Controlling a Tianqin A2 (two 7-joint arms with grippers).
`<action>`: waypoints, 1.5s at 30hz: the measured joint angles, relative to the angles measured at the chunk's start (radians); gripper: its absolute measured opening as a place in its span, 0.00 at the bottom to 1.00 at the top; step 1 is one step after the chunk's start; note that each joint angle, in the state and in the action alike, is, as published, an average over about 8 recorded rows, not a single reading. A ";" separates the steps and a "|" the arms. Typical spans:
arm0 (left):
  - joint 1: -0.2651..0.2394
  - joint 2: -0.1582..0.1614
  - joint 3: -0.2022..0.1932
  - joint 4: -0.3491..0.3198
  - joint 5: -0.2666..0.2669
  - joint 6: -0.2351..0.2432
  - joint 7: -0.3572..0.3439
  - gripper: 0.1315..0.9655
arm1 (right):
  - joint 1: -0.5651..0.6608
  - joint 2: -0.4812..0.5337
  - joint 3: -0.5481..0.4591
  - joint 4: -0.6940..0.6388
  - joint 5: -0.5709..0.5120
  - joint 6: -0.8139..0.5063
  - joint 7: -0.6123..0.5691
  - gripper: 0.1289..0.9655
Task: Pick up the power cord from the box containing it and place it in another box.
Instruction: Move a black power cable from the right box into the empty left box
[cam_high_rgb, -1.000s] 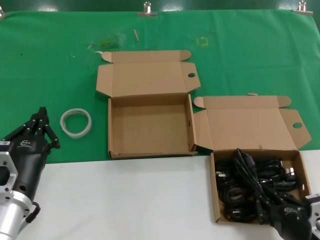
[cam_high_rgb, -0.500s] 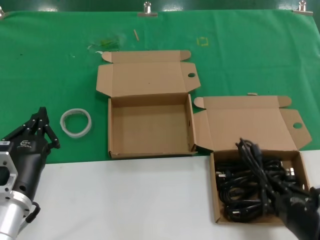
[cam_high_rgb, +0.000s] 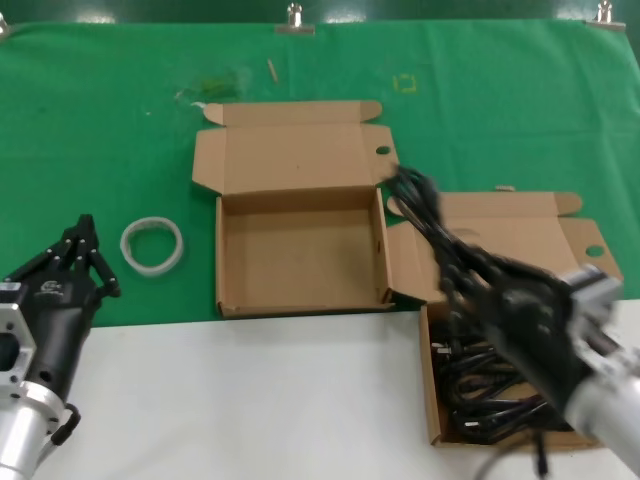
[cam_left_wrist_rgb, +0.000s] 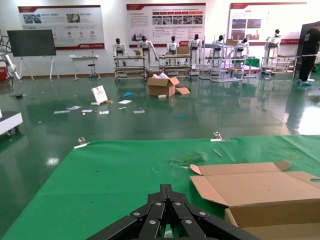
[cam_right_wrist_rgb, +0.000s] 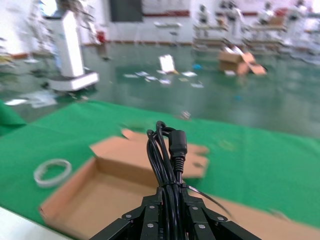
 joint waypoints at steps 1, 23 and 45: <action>0.000 0.000 0.000 0.000 0.000 0.000 0.000 0.01 | 0.040 -0.021 -0.023 -0.025 -0.001 -0.014 -0.011 0.08; 0.000 0.000 0.000 0.000 0.000 0.000 0.000 0.01 | 0.616 -0.575 -0.217 -0.966 -0.291 -0.430 -0.038 0.08; 0.000 0.000 0.000 0.000 0.000 0.000 0.000 0.01 | 0.599 -0.606 -0.216 -0.994 -0.638 -0.405 0.100 0.17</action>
